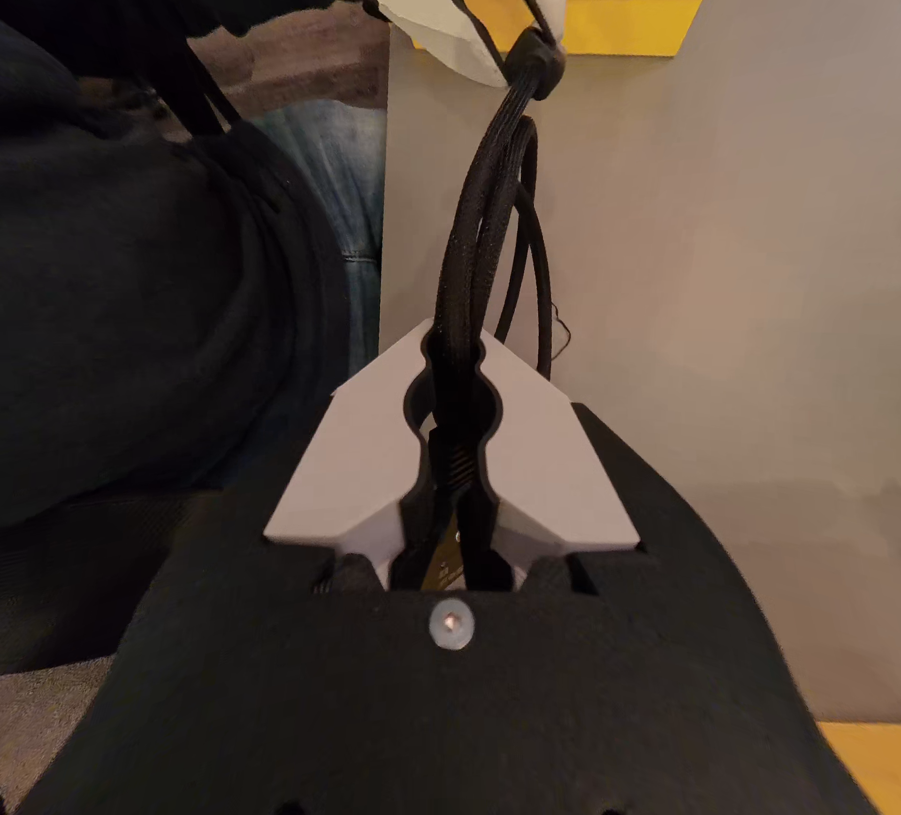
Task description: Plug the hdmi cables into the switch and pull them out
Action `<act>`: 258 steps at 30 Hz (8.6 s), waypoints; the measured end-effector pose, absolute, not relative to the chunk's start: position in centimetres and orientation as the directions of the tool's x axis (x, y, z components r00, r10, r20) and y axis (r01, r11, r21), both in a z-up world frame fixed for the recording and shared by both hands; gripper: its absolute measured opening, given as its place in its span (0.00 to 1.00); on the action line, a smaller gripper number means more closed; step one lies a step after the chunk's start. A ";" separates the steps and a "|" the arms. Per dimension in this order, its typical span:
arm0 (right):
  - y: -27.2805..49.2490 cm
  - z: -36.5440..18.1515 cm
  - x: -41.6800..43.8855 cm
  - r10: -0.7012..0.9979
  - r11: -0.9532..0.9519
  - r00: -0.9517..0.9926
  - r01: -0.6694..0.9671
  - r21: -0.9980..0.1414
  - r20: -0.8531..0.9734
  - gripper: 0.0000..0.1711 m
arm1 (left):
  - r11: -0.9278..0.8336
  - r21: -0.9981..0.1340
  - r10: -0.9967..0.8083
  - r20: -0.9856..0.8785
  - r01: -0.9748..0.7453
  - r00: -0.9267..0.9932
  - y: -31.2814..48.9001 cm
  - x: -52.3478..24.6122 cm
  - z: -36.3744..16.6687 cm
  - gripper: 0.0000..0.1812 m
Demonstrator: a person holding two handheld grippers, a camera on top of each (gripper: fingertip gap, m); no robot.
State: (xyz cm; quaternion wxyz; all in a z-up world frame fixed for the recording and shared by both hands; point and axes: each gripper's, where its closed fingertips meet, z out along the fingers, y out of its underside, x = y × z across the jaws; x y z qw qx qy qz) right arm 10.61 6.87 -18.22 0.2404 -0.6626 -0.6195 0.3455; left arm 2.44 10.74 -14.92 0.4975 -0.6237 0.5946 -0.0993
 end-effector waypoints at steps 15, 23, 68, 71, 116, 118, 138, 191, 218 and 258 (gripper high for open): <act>8.7 -20.0 10.0 0.955 -0.277 0.119 0.682 -0.677 -0.271 0.04 | 0.374 -0.427 -0.476 -0.850 -0.824 0.224 10.5 4.4 -12.8 0.32; 7.0 -19.0 8.7 0.970 -0.204 0.052 0.709 -0.675 -0.239 0.04 | 0.408 -0.220 -0.330 -0.940 -0.886 0.081 12.2 8.2 -15.3 0.10; 7.7 -12.1 9.3 0.954 -0.236 -0.112 0.285 -0.929 -0.277 0.03 | 0.356 -0.622 -0.569 -0.737 -0.698 0.366 14.9 7.8 -10.2 0.06; 7.9 -12.0 8.9 0.944 -0.277 -0.112 0.236 -0.931 -0.310 0.03 | 0.335 -0.629 -0.569 -0.729 -0.701 0.381 15.3 7.7 -10.1 0.06; 20.0 -16.6 11.6 0.756 -0.084 0.462 0.771 -0.631 0.464 0.00 | 0.083 -0.753 -0.732 -0.490 -0.653 0.473 16.1 7.7 -12.9 0.25; 20.0 -16.6 11.7 0.757 -0.092 0.466 0.770 -0.631 0.458 0.00 | 0.103 -0.735 -0.728 -0.515 -0.671 0.452 15.9 7.3 -13.0 0.29; 20.8 -17.6 15.2 0.721 -0.204 0.576 0.707 -0.677 0.384 0.00 | 0.103 -0.483 -0.831 -0.522 -0.869 0.191 12.7 3.2 -30.7 0.14; 19.2 -20.7 5.6 0.827 -0.198 0.438 0.814 -0.546 0.353 0.00 | 0.042 -0.100 -0.277 -0.957 -0.994 0.085 15.6 -0.5 -13.2 0.00; 18.9 -20.8 4.8 0.841 -0.202 0.454 0.769 -0.606 0.295 0.00 | 0.197 -0.027 -0.252 -0.967 -0.980 -0.024 13.3 5.3 -15.3 0.00; 18.5 -18.6 4.0 0.830 -0.091 0.440 0.714 -0.695 0.343 0.00 | -0.396 -0.880 -0.587 0.461 0.261 0.665 11.6 5.3 -14.1 0.17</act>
